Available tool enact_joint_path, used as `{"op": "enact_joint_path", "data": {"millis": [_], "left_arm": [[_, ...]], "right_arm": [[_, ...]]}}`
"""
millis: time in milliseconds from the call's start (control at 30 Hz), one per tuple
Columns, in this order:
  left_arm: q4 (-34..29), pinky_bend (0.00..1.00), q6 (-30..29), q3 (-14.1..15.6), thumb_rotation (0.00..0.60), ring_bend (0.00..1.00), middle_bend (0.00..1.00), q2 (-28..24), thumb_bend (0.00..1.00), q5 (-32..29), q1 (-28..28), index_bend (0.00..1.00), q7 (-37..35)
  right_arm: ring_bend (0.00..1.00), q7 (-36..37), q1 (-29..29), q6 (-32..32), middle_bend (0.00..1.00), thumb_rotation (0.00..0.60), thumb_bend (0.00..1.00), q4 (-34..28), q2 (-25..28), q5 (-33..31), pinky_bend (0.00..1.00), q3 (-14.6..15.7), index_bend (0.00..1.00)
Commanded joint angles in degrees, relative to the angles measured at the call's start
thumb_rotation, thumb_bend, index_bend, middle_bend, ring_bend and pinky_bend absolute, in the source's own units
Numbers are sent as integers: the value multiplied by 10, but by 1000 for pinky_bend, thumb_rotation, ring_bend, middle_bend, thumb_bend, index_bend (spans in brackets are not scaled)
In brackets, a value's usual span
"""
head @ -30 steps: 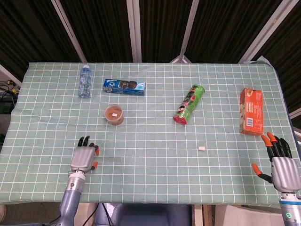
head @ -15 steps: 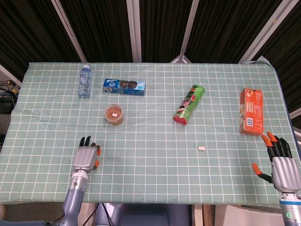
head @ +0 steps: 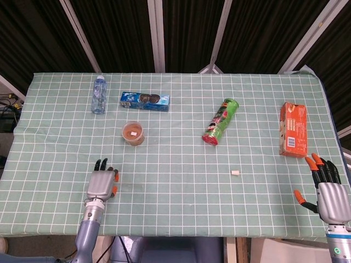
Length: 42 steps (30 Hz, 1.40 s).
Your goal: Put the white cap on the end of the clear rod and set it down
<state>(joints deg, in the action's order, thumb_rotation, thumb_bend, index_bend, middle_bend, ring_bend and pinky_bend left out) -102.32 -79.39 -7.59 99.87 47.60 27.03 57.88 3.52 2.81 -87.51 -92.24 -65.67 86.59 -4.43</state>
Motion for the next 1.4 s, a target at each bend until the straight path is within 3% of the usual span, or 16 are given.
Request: {"op": "enact_joint_path", "data": {"millis": [33, 667, 967, 1400], "left_arm": [[-2, 0, 0, 0, 600, 55, 389, -1, 633, -2, 1, 547, -3], [-60, 0, -2, -24, 600, 74, 420, -45, 638, 59, 22, 563, -58], [-34, 0, 24, -25, 600, 106, 495, -68, 638, 105, 30, 584, -123], [39, 0, 92, -59, 600, 109, 498, -71, 638, 111, 69, 587, -203]], "right_arm": [[0, 0, 0, 0, 0, 600, 322, 0, 0, 0, 0, 0, 0], [0, -4, -1, 0, 0, 600, 322, -1, 0, -1, 0, 0, 0], [0, -10, 1, -1, 0, 600, 322, 0, -3, 2, 0, 0, 0], [0, -64, 25, 31, 0, 600, 323, -11, -14, -20, 0, -16, 0]]}}
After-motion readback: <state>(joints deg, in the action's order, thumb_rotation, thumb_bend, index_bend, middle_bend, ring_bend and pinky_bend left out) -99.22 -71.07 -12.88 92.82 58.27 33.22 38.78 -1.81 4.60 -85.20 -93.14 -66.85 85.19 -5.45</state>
